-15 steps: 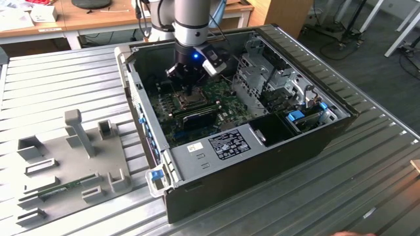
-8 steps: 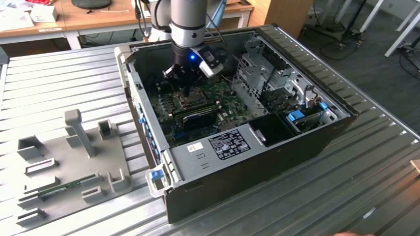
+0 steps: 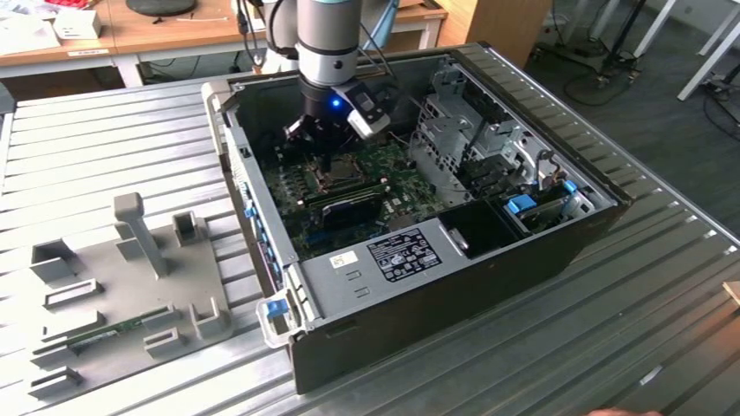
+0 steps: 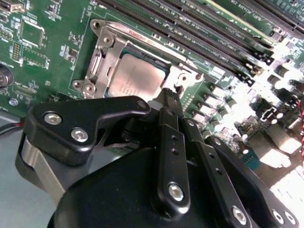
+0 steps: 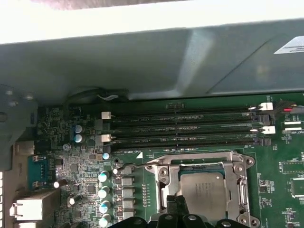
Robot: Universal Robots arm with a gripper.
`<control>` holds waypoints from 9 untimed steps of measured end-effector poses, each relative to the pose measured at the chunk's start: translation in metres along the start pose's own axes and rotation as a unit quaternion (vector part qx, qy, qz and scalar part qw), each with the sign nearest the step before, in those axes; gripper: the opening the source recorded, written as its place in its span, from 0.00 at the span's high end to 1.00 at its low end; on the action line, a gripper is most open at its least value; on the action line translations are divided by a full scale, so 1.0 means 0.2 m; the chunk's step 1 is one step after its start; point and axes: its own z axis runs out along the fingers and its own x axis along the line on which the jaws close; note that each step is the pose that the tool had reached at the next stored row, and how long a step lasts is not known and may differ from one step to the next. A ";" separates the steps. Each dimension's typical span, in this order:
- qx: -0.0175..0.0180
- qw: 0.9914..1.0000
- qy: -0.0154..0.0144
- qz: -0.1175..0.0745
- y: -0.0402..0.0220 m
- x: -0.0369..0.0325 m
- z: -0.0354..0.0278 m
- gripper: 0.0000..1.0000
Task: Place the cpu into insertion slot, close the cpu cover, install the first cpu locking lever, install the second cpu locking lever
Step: 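Close the cpu cover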
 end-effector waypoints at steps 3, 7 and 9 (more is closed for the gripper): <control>0.000 1.000 0.000 0.000 0.000 0.001 0.013 0.90; 0.000 1.000 0.000 0.000 -0.001 0.003 0.029 0.90; 0.000 1.000 0.000 0.000 -0.001 0.003 0.029 0.90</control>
